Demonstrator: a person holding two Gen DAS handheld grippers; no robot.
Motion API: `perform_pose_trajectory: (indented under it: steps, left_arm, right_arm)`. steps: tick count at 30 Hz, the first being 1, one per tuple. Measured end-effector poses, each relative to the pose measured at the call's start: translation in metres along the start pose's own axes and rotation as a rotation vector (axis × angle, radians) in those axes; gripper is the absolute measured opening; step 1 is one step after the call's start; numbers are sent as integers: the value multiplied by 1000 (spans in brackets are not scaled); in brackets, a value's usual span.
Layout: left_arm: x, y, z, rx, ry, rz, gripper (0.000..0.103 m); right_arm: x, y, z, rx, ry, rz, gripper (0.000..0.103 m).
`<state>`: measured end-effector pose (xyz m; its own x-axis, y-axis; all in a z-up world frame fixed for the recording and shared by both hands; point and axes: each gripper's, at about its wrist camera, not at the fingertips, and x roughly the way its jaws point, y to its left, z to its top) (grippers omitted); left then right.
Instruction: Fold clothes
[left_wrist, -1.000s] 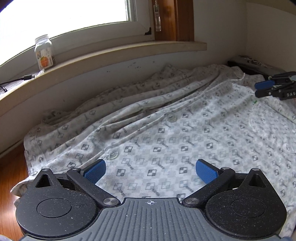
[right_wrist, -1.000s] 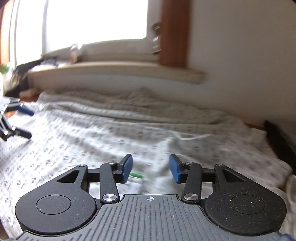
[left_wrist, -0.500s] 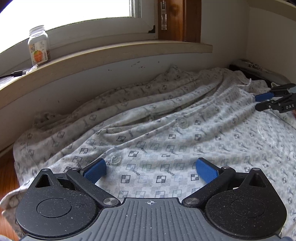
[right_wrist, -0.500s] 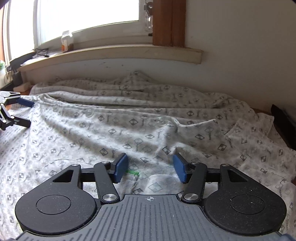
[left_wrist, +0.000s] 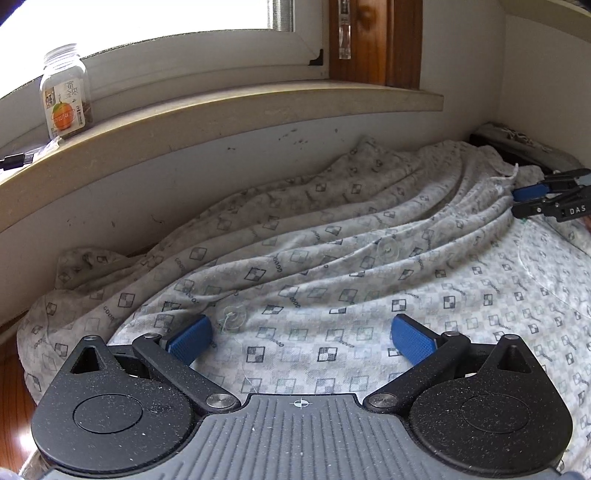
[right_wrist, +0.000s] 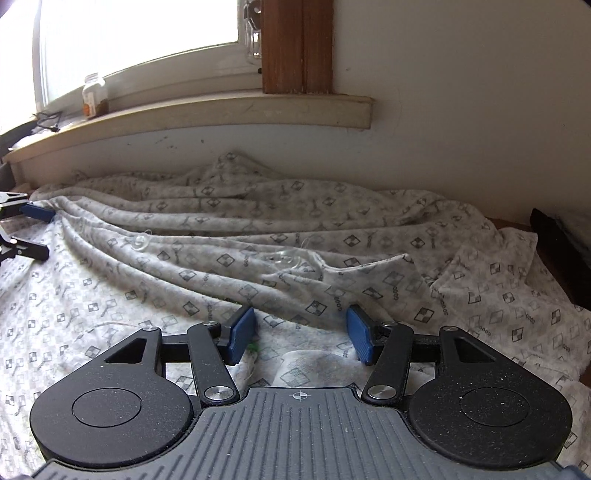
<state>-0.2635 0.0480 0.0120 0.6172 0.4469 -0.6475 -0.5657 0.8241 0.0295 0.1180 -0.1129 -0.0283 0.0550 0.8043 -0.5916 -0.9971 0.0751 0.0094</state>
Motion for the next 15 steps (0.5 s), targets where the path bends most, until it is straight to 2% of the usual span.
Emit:
perform_pose_trajectory:
  steps: [15]
  left_arm:
    - [0,0,1,0,1,1,103]
  right_arm:
    - [-1,-1,0,0,-5,-3,55]
